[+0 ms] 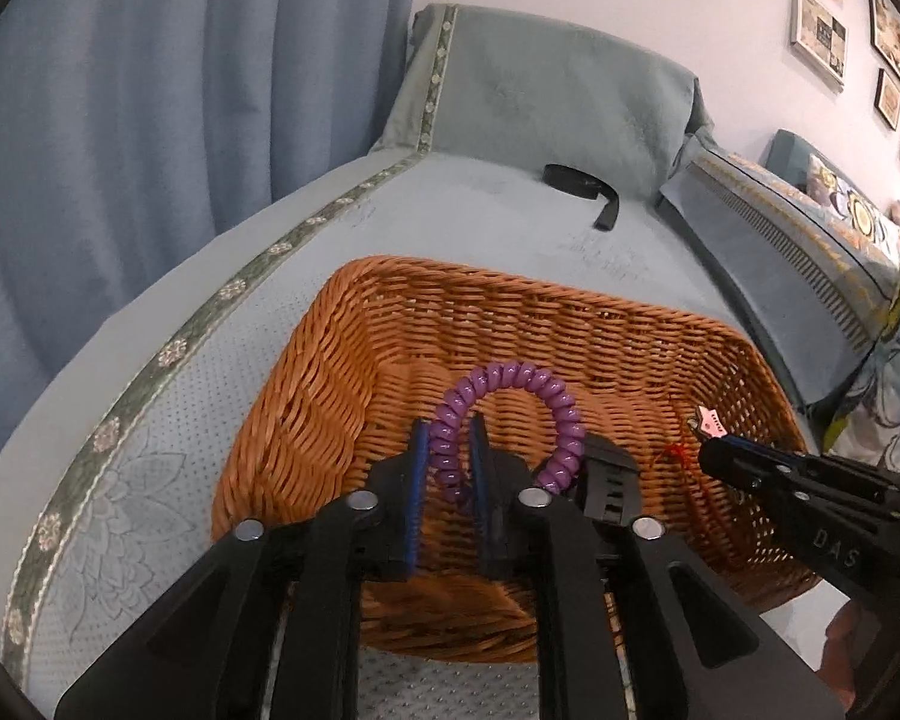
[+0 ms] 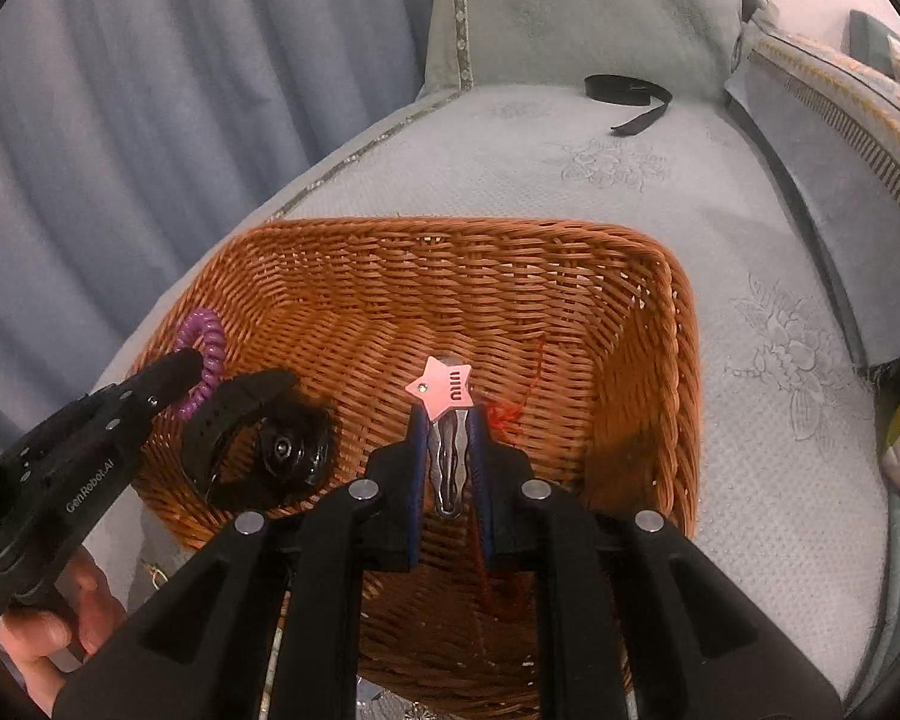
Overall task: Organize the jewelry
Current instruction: 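Carry both items over the basket and open both tools to release them, then grasp the pink star hair clip with the left tool while the right grasps a bead bracelet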
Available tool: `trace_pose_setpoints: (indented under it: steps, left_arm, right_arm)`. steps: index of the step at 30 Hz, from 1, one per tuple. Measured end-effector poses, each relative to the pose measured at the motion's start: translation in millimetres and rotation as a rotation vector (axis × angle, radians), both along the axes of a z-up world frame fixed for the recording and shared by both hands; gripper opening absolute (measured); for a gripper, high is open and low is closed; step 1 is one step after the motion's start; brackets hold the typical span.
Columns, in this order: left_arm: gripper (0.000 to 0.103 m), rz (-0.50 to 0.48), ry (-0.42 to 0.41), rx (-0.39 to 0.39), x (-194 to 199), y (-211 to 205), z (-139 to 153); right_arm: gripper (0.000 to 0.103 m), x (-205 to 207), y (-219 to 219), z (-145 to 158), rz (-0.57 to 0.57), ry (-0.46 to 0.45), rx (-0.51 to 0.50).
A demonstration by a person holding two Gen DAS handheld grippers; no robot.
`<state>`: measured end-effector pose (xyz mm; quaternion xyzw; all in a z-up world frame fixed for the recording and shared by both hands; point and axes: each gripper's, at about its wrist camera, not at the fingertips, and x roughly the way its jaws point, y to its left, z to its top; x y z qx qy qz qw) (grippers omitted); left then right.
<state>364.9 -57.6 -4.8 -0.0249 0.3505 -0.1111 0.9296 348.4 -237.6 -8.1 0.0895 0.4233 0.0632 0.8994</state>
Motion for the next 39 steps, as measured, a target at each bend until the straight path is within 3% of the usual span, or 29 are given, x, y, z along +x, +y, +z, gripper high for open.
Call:
trace_pose_setpoints:
  steps: [1, 2, 4, 6, 16, 21, 26, 31, 36, 39]
  left_arm:
    - [0.036, -0.005, -0.008, -0.004, -4, 1, 1]
    - [0.038, -0.007, -0.017, -0.005, -7, 0, 3]
    - [0.042, -0.015, -0.037, -0.004, -17, 3, 8]
    - [0.049, -0.027, -0.051, -0.015, -29, 6, 14]
    - [0.052, -0.069, -0.183, -0.045, -117, 26, 57]
    - [0.052, -0.014, -0.222, -0.044, -167, 48, 69]
    - [0.052, 0.069, -0.162, -0.101, -206, 88, 43]
    - [0.050, 0.100, -0.059, -0.155, -203, 108, 7]
    - [0.050, 0.087, 0.023, -0.134, -187, 94, -24]
    - [0.050, 0.107, 0.075, -0.053, -176, 80, -42]
  right_arm:
    - [0.014, 0, 1, 1, -0.001, 0.003, 0.000]
    - [0.016, -2, 1, 2, 0.000, 0.003, 0.003]
    - [0.035, -6, -1, 6, -0.002, -0.003, 0.010]
    - [0.048, -12, -5, 10, -0.008, -0.019, 0.020]
    - [0.048, -84, -8, 50, 0.043, -0.137, 0.067]
    - [0.048, -128, 0, 61, 0.056, -0.189, 0.069]
    - [0.048, -166, 25, 45, 0.083, -0.209, 0.044]
    - [0.048, -187, 49, 16, 0.066, -0.191, 0.042]
    - [0.048, -185, 61, -14, 0.037, -0.131, 0.028]
    - [0.042, -181, 62, -25, 0.026, -0.096, 0.034]
